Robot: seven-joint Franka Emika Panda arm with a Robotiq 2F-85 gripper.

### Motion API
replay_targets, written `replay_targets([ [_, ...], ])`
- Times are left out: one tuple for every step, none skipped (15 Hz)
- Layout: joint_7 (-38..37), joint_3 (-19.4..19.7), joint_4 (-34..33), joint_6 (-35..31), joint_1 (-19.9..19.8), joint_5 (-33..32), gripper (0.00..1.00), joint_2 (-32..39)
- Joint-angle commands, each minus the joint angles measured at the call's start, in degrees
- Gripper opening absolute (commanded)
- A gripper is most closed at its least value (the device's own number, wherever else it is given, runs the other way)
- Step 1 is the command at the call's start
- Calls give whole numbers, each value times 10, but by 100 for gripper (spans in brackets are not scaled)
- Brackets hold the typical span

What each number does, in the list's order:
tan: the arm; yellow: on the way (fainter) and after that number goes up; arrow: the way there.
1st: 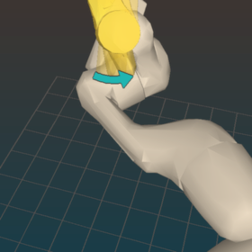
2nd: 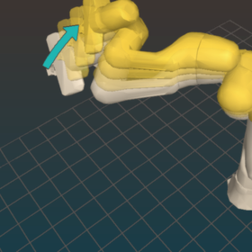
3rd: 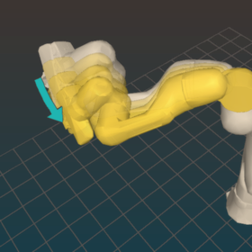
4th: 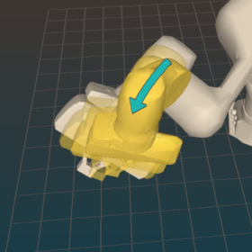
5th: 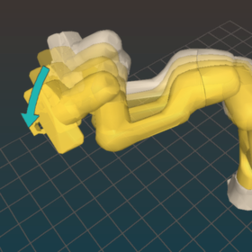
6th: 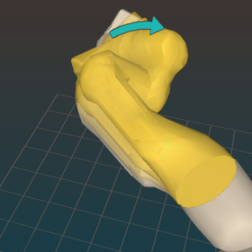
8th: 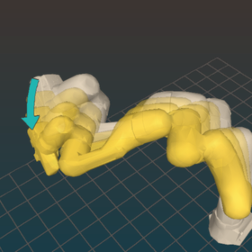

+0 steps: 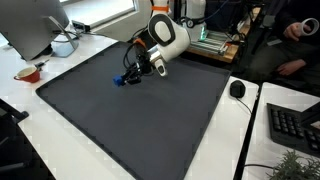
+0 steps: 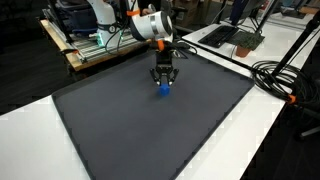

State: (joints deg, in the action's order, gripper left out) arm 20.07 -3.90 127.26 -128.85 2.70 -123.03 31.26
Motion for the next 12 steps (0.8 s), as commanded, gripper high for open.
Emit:
replay_targets([
  [1,3,-1,-1,4,2,33,0],
  [1,3,-1,-1,4,2,33,0],
  [1,3,-1,-1,4,2,33,0],
  [1,3,-1,-1,4,2,33,0],
  [1,3,-1,-1,4,2,33,0],
  [1,3,-1,-1,4,2,33,0],
  [1,3,-1,-1,4,2,33,0],
  [1,3,-1,-1,4,2,33,0],
  [1,3,-1,-1,4,2,33,0],
  [1,3,-1,-1,4,2,33,0],
  [1,3,-1,-1,4,2,33,0],
  [1,3,-1,-1,4,2,8,0],
])
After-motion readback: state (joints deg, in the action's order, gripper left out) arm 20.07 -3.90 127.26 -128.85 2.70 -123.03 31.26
